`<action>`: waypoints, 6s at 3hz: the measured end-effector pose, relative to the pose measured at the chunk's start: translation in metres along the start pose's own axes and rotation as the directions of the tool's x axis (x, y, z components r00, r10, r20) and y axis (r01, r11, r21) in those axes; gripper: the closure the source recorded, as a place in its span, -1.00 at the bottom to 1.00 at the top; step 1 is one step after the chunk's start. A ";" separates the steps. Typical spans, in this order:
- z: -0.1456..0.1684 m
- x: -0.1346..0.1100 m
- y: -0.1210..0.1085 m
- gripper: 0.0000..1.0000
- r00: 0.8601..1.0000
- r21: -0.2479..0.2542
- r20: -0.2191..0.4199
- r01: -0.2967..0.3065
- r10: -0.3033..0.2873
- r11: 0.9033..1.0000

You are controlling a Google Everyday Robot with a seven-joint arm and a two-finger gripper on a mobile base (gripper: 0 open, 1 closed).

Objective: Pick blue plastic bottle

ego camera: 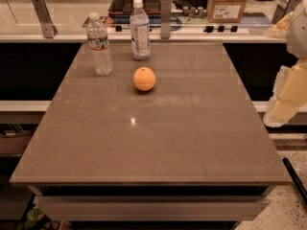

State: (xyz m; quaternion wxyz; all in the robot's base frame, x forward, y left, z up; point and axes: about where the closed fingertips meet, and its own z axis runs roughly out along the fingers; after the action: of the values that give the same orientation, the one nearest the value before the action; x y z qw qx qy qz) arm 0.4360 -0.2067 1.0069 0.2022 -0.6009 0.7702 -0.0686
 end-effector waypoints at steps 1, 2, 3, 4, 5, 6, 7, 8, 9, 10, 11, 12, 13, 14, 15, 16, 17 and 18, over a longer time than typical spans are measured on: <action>-0.001 -0.002 -0.003 -1.00 1.000 0.015 0.012 -0.010 0.010 1.000; 0.005 -0.010 -0.017 -1.00 0.997 0.053 0.063 -0.037 0.034 0.998; 0.010 -0.025 -0.036 -1.00 0.989 0.095 0.136 -0.072 0.059 0.993; 0.018 -0.041 -0.054 -1.00 0.973 0.122 0.212 -0.124 0.096 0.985; 0.031 -0.062 -0.079 -1.00 0.933 0.135 0.327 -0.203 0.150 0.970; 0.050 -0.079 -0.101 -1.00 0.872 0.131 0.448 -0.281 0.196 0.951; 0.062 -0.093 -0.123 -1.00 0.808 0.138 0.551 -0.337 0.210 0.931; 0.067 -0.108 -0.143 -1.00 0.744 0.160 0.639 -0.380 0.197 0.911; 0.069 -0.111 -0.148 -1.00 0.741 0.157 0.640 -0.385 0.203 0.910; 0.083 -0.124 -0.171 -1.00 0.725 0.146 0.657 -0.390 0.205 0.909; 0.103 -0.147 -0.198 -1.00 0.697 0.115 0.682 -0.400 0.220 0.909; 0.126 -0.172 -0.220 -1.00 0.672 0.082 0.698 -0.416 0.246 0.906; 0.145 -0.199 -0.234 -1.00 0.646 0.052 0.711 -0.443 0.279 0.895; 0.162 -0.229 -0.237 -1.00 0.609 0.020 0.729 -0.475 0.312 0.880; 0.182 -0.261 -0.241 -1.00 0.582 -0.007 0.748 -0.474 0.319 0.881; 0.200 -0.282 -0.248 -1.00 0.556 -0.031 0.766 -0.471 0.323 0.882; 0.219 -0.289 -0.259 -1.00 0.523 -0.046 0.786 -0.481 0.329 0.875; 0.233 -0.284 -0.268 -1.00 0.487 -0.056 0.804 -0.509 0.341 0.859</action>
Offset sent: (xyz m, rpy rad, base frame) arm 0.0454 0.0099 0.0029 0.1336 -0.1244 -0.0467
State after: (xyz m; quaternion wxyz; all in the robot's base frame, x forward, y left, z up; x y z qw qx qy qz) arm 0.8244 0.0236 0.9535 0.5878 -0.3350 0.7133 0.1832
